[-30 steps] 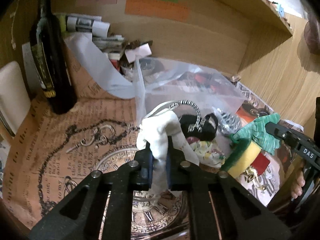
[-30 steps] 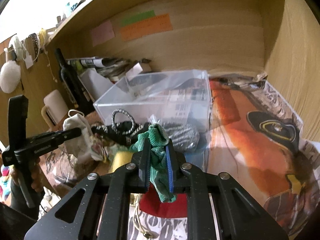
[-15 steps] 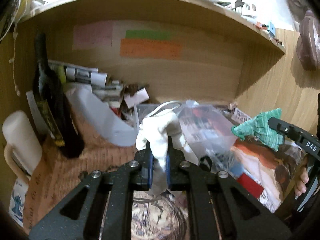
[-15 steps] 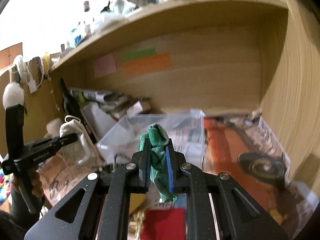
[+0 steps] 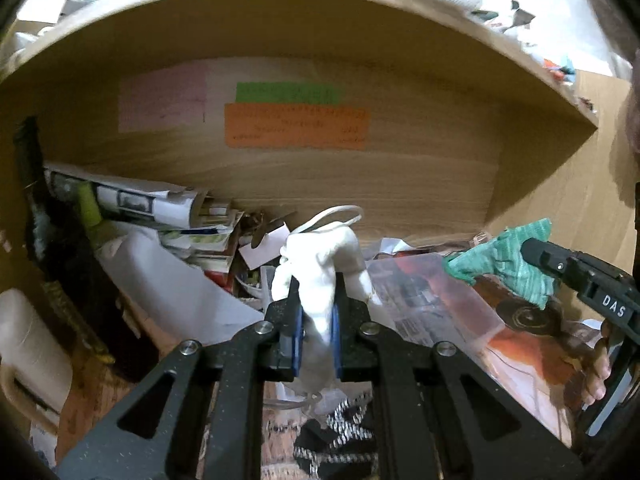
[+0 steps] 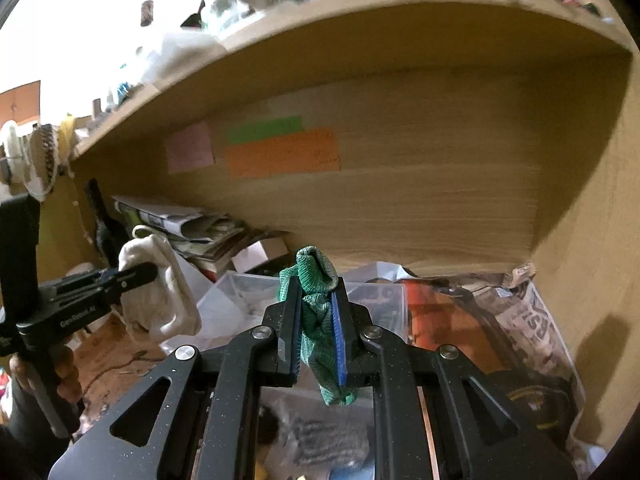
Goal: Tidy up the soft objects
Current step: 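Carry the white cloth and green glove over the clear box and open both tools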
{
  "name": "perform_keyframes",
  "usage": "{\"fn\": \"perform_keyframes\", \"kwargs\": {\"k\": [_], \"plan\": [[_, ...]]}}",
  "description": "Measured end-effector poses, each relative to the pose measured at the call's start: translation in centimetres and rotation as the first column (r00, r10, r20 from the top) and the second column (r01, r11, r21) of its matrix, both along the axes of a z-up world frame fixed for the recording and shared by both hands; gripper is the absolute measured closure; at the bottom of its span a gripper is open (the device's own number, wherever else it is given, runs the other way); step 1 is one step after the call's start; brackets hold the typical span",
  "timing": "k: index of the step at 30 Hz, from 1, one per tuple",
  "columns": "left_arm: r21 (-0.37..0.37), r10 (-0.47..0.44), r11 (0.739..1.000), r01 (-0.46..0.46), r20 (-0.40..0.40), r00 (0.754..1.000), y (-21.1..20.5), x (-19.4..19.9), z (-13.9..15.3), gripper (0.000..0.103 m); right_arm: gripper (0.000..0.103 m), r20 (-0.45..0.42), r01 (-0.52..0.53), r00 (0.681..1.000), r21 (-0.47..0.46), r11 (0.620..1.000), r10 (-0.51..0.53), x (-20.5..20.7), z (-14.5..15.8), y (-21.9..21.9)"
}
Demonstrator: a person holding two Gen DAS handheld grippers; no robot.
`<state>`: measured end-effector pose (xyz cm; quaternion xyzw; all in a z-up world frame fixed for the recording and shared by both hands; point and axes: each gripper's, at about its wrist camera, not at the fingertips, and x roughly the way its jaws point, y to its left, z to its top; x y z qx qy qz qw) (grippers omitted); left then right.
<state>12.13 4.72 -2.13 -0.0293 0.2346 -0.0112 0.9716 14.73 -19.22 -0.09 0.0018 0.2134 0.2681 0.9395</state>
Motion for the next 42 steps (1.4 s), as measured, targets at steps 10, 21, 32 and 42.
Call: {"fn": "perform_keyframes", "kwargs": {"k": [10, 21, 32, 42], "plan": [[0.034, -0.016, 0.999, 0.02, -0.135, 0.991, -1.0, 6.3, -2.9, 0.094, 0.091, -0.106, -0.007, 0.994, -0.097, 0.995, -0.003, 5.2, -2.7, 2.4], [0.04, -0.033, 0.998, 0.047, -0.287, 0.957, -1.9, 10.5, -6.6, 0.094, 0.091, -0.244, -0.037, 0.97, -0.196, 0.98, -0.013, 8.2, -6.2, 4.3], [0.072, -0.022, 0.996, 0.043, -0.27, 0.963, -2.5, 9.8, -6.4, 0.049, 0.076, -0.295, -0.089, 0.955, -0.236, 0.968, 0.016, 8.0, -7.1, 5.1], [0.039, -0.049, 0.998, 0.056, -0.164, 0.985, -2.4, 6.0, -2.7, 0.029, 0.035, -0.183, -0.073, 0.982, -0.193, 0.978, 0.037, 4.7, -3.7, 3.9]]}}
